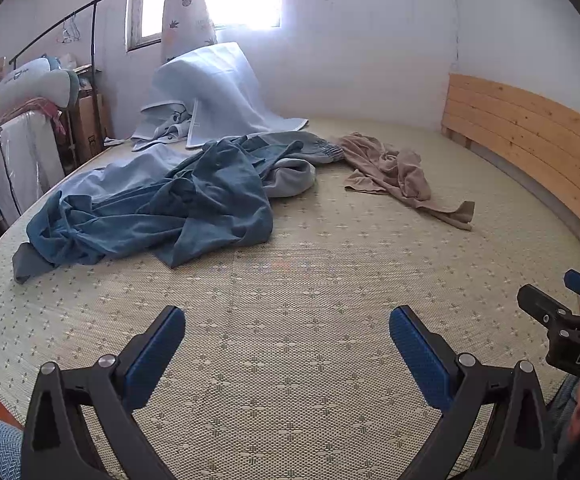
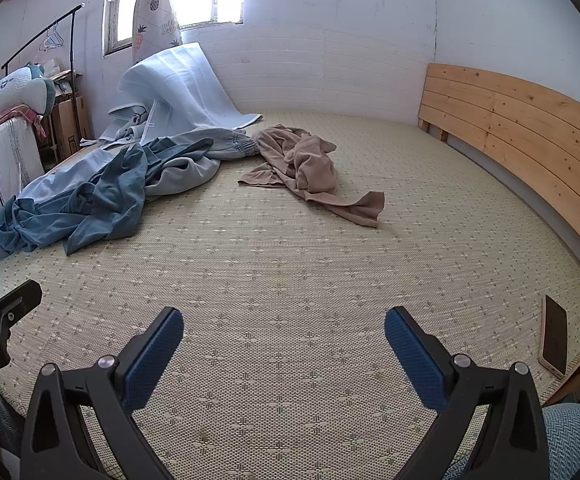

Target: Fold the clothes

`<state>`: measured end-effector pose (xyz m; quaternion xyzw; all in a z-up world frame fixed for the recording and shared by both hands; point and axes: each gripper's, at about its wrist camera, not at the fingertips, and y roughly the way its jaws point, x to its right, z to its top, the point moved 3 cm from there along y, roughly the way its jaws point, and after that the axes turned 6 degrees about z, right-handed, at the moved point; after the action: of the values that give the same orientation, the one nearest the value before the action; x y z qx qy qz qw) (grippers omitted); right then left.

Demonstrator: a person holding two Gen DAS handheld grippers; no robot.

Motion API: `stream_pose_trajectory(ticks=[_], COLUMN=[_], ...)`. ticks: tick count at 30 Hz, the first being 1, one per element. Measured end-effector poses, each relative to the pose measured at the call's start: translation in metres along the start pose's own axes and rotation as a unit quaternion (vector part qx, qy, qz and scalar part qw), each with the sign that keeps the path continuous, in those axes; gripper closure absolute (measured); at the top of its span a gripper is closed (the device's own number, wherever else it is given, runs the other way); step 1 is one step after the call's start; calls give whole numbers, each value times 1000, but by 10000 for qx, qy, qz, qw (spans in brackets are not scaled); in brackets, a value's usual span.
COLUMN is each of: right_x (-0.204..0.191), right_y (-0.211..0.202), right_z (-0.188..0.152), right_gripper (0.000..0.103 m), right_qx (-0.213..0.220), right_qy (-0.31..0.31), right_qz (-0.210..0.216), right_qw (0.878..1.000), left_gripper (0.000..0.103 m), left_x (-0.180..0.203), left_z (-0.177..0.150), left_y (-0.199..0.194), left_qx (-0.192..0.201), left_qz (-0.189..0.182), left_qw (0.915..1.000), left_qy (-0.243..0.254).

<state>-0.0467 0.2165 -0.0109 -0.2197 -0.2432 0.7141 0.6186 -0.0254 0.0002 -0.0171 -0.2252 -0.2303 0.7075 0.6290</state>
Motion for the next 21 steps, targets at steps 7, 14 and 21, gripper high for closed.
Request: stream_pose_trajectory(ticks=[7,14,21], right_x=[0,1,-1], right_y=[0,0,0], right_z=[-1,0,1], right_gripper=[0,0,0], right_qx=[-3,9,28], right_qy=[9,27,10], right_qz=[25,66,132], right_qw=[10000,10000,9999], left_gripper=[0,0,0], left_x=[-1,-3,-8], left_z=[0,3,8], left_y=[1,-4,-2], left_qx=[-22,123,122], left_qz=[-22,-87,-132], left_qw=[10000,9998,9996], left_qy=[-24,-93,-208])
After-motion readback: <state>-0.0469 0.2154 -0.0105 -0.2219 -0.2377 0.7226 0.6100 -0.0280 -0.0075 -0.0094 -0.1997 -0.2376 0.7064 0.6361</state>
